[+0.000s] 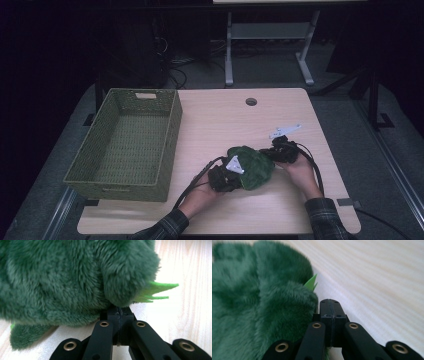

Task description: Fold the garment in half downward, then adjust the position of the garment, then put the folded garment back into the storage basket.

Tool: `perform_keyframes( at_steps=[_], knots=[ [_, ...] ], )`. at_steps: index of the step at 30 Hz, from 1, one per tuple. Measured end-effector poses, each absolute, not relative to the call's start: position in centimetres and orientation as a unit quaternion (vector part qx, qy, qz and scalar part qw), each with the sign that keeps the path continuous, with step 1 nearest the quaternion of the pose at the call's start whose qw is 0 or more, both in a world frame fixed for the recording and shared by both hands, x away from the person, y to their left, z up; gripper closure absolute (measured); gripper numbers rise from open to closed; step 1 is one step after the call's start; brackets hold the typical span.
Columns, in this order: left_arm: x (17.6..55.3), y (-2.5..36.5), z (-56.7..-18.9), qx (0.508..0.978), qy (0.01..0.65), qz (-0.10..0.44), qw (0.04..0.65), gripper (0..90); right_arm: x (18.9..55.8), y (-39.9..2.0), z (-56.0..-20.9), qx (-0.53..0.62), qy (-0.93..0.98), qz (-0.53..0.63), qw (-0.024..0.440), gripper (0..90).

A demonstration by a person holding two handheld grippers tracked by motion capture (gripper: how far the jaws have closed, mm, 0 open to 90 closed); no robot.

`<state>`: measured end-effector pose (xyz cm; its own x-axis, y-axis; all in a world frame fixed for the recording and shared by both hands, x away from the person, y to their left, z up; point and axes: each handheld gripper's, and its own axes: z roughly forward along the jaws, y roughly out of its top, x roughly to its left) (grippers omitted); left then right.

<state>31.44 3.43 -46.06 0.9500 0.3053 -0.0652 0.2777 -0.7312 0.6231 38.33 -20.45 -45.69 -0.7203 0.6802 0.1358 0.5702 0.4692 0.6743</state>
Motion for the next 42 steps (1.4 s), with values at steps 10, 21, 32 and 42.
perform_keyframes(
  at_steps=[10,21,32,42],
  knots=[
    [31.8,4.2,-46.0,0.927,0.168,0.032,0.334,89.9,36.6,-21.2,-46.0,0.350,0.863,0.361,0.050,89.9],
    [32.9,5.5,-45.7,0.924,0.176,0.040,0.338,89.9,33.6,-21.2,-45.9,0.335,0.872,0.355,0.042,89.9],
    [33.0,7.4,-44.5,0.918,0.180,0.030,0.351,86.8,32.5,-24.3,-45.9,0.394,0.840,0.364,0.087,60.0],
    [32.8,8.4,-42.9,0.922,0.164,0.020,0.350,54.3,30.9,-28.0,-47.2,0.452,0.812,0.343,0.136,13.4]
  ],
)
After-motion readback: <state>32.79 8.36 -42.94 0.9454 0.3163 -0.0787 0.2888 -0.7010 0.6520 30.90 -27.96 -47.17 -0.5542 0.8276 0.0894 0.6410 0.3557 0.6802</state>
